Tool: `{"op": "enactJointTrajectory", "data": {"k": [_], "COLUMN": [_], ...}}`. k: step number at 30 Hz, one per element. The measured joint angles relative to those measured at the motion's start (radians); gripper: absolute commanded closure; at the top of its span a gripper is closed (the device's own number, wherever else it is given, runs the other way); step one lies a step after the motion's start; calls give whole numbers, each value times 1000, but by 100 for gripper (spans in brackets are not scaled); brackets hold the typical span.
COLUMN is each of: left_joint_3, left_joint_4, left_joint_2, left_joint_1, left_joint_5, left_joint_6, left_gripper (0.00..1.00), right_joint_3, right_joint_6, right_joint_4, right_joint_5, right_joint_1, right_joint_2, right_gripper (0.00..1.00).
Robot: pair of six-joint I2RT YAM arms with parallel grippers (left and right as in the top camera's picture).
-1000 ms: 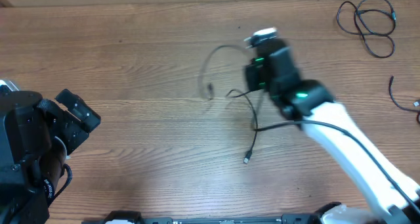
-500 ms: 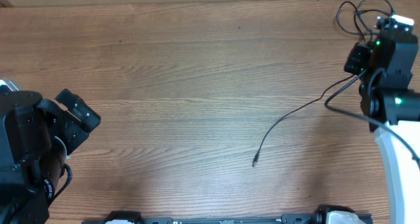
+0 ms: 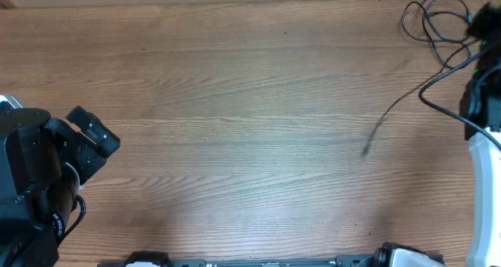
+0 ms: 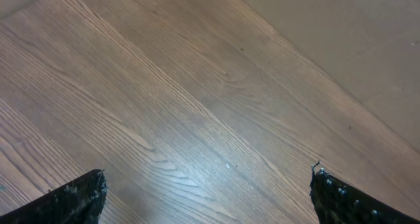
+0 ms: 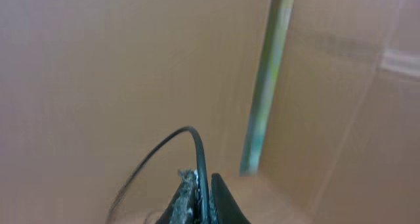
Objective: Untangle cables
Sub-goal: 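Carry the black cable to the upper right and lower it beside the coil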
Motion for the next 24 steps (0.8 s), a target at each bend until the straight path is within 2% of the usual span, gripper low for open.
{"op": "enactJointTrajectory", "data": {"k": [5,12,24], "left_joint_3": [0,0,0], "left_joint_4": [0,0,0], "left_joint_2": [0,0,0], "left_joint_1": [0,0,0], "left_joint_5": [0,0,0], "left_joint_6": [0,0,0], "left_gripper": [0,0,0], "right_joint_3": [107,109,110], "right_joint_6": [-83,-113,-19], "right_joint_4": [-52,-165,-404], "right_joint_5": [-4,-5,-63], "right_joint_1": [0,0,-2], "right_joint_2": [-14,-14,16], "right_gripper": [96,96,96]}}
